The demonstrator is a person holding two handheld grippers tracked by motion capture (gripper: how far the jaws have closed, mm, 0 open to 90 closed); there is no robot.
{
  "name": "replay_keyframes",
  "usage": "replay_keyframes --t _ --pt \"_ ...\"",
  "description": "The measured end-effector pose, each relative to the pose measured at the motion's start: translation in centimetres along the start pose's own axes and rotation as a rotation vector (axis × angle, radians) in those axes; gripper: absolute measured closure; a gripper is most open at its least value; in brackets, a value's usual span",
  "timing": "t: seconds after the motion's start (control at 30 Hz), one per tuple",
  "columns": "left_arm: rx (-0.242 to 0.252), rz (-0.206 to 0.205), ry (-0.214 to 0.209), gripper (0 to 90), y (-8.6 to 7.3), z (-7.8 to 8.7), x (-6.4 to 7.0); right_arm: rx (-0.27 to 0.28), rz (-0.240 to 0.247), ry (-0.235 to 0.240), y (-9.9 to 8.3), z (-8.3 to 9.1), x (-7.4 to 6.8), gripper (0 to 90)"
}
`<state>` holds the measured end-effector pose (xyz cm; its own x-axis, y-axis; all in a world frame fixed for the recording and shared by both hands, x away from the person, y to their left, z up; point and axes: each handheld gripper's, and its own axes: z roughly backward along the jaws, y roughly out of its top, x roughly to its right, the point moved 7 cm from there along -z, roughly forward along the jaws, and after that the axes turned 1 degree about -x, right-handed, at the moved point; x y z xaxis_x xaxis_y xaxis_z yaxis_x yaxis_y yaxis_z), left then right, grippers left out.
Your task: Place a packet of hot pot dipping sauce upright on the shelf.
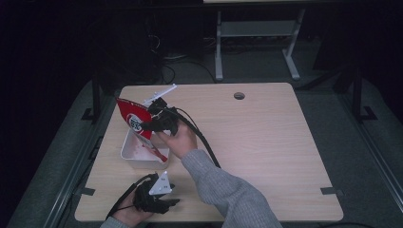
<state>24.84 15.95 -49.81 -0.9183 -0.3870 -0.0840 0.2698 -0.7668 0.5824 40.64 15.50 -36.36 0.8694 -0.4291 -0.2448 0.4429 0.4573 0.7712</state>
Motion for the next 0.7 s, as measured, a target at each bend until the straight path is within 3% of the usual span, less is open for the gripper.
replay_keyframes --t 0.23,0.3,0.4,0.47,0.6,0.7 --pt "-0.001 -0.007 -0.001 48.3 0.1 0.0 0.1 -0.060 0.010 0.017 0.0 -0.5 -0.4 75.1" --pt "-0.004 -0.011 -0.001 48.3 0.1 0.0 0.0 -0.071 0.013 0.016 -0.1 -0.6 -0.4 75.3" --pt "0.002 -0.007 -0.002 48.3 0.1 0.0 0.1 -0.082 0.037 0.007 -0.3 -1.0 -0.5 82.5" --pt "-0.001 -0.012 0.000 48.3 0.1 0.0 0.0 -0.071 0.046 0.020 -0.6 -1.2 -0.8 88.9" --pt "0.002 -0.014 -0.002 48.3 0.1 0.0 0.0 -0.022 0.098 -0.043 -0.4 -0.9 -1.0 89.3" --pt "0.003 -0.014 -0.001 48.3 0.1 0.0 0.0 0.005 0.102 -0.048 -0.3 -0.7 -1.0 89.4"
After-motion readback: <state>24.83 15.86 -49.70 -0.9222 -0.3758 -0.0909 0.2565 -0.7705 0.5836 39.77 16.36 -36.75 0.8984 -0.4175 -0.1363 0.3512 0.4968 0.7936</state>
